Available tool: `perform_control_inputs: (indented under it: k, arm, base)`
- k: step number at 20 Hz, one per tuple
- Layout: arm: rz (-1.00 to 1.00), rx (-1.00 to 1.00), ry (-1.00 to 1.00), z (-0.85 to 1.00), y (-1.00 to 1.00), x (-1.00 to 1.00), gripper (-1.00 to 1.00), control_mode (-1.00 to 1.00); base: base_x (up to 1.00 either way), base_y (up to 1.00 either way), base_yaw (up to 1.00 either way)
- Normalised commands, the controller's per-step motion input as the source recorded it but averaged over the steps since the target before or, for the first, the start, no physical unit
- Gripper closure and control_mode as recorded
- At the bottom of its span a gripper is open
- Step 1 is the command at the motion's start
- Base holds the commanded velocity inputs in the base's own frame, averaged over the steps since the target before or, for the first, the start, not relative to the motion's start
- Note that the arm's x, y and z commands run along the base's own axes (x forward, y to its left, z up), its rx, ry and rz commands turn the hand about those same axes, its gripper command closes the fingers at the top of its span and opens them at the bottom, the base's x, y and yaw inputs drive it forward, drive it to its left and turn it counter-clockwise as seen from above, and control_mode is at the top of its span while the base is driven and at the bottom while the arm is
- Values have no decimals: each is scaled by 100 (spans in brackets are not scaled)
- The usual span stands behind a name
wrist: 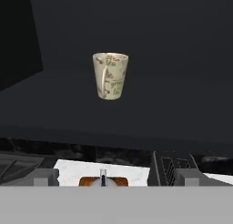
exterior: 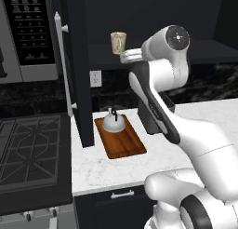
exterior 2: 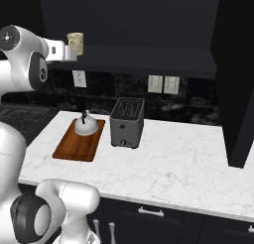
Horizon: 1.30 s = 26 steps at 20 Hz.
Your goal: Pick the kettle from the counter and place it on the tray. Then pick the mug from the cabinet and place it on the tray. Then close the cabinet doors.
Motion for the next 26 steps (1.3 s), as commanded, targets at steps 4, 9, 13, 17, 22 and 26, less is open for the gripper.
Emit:
perform_control_inputs:
  k: [4, 9, 13, 17, 22, 26]
  arm:
    - [0, 6, 0, 24, 12, 58, -100, -100]
    - [0, 1, 0, -6, 23, 49, -100, -100]
    - [0, 0, 0, -9, 27, 56, -100, -100]
    - [0, 5, 4, -4, 12, 57, -100, -100]
    - [0, 5, 10, -1, 3, 63, -100, -100]
    - [0, 0, 6, -1, 0, 46, -100, -100]
  base:
    - [0, 0, 0]
    - [0, 0, 0]
    - [0, 0, 0]
    - [0, 0, 0]
    - [0, 0, 0]
    - [0, 0, 0]
